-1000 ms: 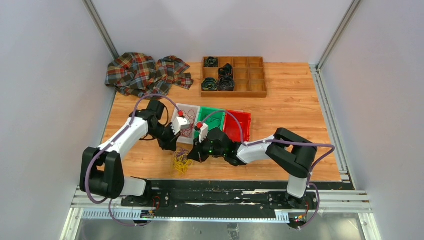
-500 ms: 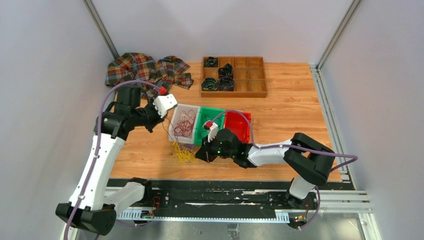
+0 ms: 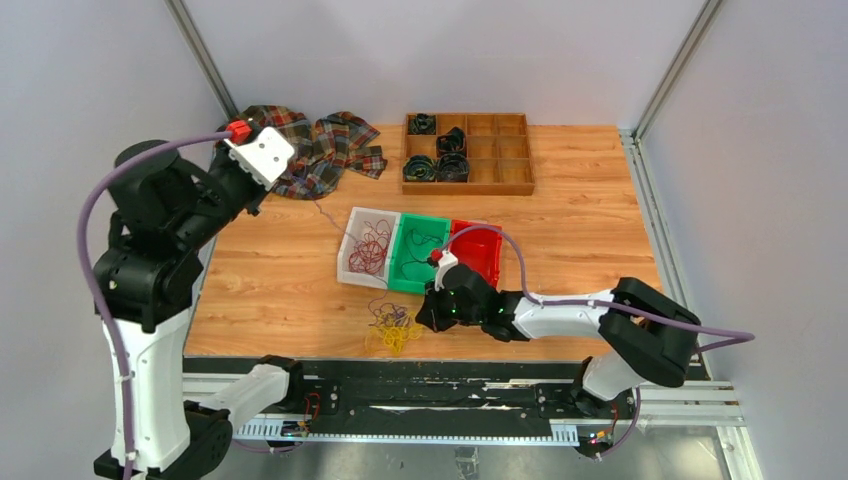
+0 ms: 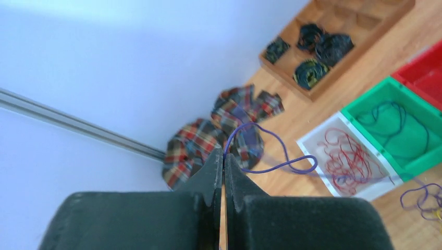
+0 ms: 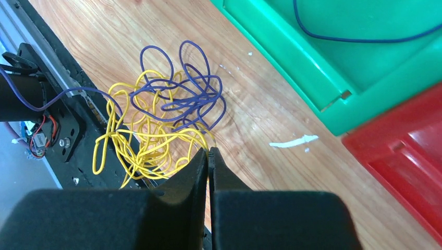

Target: Untangle the cables

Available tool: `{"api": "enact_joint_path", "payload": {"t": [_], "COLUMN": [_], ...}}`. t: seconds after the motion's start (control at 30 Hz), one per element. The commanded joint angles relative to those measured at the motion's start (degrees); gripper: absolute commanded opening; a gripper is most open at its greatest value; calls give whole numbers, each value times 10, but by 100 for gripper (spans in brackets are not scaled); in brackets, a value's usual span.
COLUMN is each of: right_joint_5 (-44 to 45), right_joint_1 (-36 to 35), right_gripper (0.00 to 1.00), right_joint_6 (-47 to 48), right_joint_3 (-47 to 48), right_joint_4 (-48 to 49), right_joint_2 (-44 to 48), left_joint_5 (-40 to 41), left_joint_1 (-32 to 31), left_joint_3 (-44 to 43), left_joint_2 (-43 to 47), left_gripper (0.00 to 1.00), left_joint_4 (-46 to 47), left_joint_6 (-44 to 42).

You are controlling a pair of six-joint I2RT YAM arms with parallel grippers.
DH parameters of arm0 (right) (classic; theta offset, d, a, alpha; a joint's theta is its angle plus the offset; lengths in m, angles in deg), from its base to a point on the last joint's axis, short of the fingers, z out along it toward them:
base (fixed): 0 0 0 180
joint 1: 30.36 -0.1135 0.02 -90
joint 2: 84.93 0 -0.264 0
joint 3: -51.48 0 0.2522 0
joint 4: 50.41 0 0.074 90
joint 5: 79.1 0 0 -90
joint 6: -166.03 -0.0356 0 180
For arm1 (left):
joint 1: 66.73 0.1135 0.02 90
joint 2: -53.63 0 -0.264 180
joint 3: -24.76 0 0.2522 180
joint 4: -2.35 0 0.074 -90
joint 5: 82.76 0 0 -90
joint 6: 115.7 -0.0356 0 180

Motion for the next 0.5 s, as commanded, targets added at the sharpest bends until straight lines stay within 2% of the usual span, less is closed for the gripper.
{"api": "enact_joint_path", "payload": {"t": [0.0,0.1,0.2,0.3,0.4,0.47], "right_joint_5": [45,71,91,91,66,37], "right_joint_1": [-2,-3,-3,-3,-6,-14], "right_gripper": [4,16,22,39,61,66], "right_joint_6": [12,41,76,112,154,180], "right_joint_3": [17,37,60,93,115,128], "right_joint_4": [-74,-111,-147,-187,-155,-105], "right_joint_2": [45,89,127,145,166,170], "left_joint_5": [-31,-81,-95,-120,-160,-175], "left_joint_1": [-3,-4,-3,-4,-4,-4], "left_joint_3": [-34,-28,-40,-68,-88,-95], "left_joint_2": [10,21,17,6,-4,-9], "left_gripper": [0,0,0,0,0,0], "left_joint_4": [30,31,40,54,54,54], "left_joint_6": [14,27,42,64,94,104]}}
